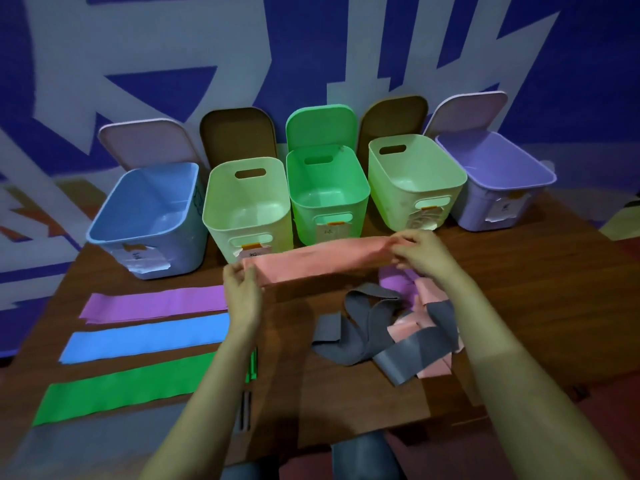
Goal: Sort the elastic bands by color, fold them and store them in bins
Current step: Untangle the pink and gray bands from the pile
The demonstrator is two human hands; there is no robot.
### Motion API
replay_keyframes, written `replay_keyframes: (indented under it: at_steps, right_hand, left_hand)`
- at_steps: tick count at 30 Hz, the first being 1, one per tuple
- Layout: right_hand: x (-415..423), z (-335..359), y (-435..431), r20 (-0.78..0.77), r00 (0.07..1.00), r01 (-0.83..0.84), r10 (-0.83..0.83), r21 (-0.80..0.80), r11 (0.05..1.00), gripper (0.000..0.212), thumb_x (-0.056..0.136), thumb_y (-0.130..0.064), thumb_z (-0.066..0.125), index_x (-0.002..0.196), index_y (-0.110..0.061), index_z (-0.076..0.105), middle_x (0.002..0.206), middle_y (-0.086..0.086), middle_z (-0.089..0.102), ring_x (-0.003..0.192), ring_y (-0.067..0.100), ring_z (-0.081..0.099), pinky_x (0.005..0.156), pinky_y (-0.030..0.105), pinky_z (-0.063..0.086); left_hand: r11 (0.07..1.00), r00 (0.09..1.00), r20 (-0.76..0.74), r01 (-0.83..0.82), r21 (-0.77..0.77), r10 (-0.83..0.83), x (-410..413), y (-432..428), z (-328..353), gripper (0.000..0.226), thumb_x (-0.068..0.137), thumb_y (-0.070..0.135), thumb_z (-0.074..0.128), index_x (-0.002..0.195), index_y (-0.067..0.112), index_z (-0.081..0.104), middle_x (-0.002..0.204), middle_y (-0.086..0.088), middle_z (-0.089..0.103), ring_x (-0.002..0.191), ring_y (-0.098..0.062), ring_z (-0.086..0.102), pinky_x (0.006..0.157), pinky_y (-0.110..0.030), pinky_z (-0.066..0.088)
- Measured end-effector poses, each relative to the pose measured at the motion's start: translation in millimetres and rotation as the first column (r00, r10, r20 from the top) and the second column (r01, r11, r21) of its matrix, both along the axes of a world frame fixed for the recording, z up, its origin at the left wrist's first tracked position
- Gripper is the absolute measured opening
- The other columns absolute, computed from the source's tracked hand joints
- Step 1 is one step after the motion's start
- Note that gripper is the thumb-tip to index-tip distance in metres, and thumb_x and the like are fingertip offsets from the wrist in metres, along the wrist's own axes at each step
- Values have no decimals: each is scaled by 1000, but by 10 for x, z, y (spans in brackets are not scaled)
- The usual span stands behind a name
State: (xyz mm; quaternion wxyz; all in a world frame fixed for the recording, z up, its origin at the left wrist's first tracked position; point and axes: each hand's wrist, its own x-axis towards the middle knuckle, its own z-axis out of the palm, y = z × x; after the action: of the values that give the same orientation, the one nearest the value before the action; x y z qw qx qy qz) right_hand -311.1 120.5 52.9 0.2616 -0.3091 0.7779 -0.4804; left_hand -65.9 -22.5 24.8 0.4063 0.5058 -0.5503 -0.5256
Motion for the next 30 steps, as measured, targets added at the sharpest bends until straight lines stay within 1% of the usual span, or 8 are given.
replay_keyframes:
  at_steps: [5, 8, 13, 16, 19, 23, 25, 30]
  right_hand:
    - [-79, -9, 49, 212, 977, 34, -33, -2, 999, 28, 79, 1, 69, 105, -6, 61, 94, 12, 66, 80, 21, 65, 69, 24, 56]
    - [-72, 4, 100, 429, 901, 110, -59, -93, 990, 23, 77, 6, 68, 94, -9, 60, 87, 9, 67, 71, 15, 68, 60, 22, 58]
    - [-52, -59, 148, 473, 880, 120, -42, -135, 984, 31, 80, 9, 63, 100, -13, 58, 82, 8, 68, 68, 16, 69, 56, 20, 55]
    - [-57, -133, 114, 326, 943, 109, -59, -139, 984, 34, 84, 13, 55, 96, -18, 58, 91, 13, 60, 69, 19, 63, 54, 16, 53]
    - [-119, -219, 29, 107, 991, 91, -84, -67, 994, 43, 84, 15, 51, 105, -22, 58, 101, 11, 55, 74, 15, 59, 60, 20, 53]
    - [-180, -299, -150, -237, 969, 75, -65, 33, 997, 52, 85, 13, 49, 127, -18, 53, 113, 11, 56, 93, 23, 59, 78, 30, 49]
    - [-215, -363, -231, -442, 895, 95, -53, 74, 993, 41, 86, 10, 46, 117, -14, 58, 117, 14, 53, 102, 29, 54, 83, 30, 44]
    - [-311, -612, -326, -516, 856, 137, 31, 284, 949, 52, 87, 7, 40, 129, -22, 47, 129, 12, 48, 109, 35, 52, 89, 42, 46]
  left_hand:
    - [999, 998, 59, -24, 25, 23, 187, -167, -74, 20, 97, 20, 49, 111, 6, 51, 108, -10, 57, 95, -22, 58, 72, -33, 53]
    - [998, 1000, 27, -11, 55, 9, 221, -188, -101, 18, 96, 17, 52, 110, 5, 51, 105, -11, 59, 90, -22, 59, 65, -28, 53]
    - [999, 995, 99, 17, -40, -13, 225, -183, -94, 17, 96, 17, 51, 104, 8, 39, 92, -5, 57, 83, -21, 58, 60, -27, 48]
    - [975, 968, 236, 134, -177, -90, 198, -193, -118, 6, 95, 2, 44, 94, 7, 46, 95, -7, 60, 86, -28, 56, 68, -36, 46]
    - [932, 904, 410, 249, -264, -126, 114, -200, -114, 28, 89, -9, 38, 85, 3, 63, 96, -9, 66, 95, -27, 58, 75, -28, 43]
    - [910, 879, 474, 235, -342, -49, -45, -240, -125, 32, 90, -4, 43, 112, 3, 65, 119, -14, 62, 110, -30, 55, 92, -35, 44]
    - [919, 857, 512, 244, -310, -55, -115, -274, -183, 34, 89, -4, 44, 118, 1, 61, 124, -16, 59, 114, -32, 53, 96, -36, 41]
    - [929, 734, 666, 325, -179, -128, -245, -329, -352, 36, 87, -6, 45, 120, 1, 59, 125, -20, 56, 115, -35, 52, 94, -38, 42]
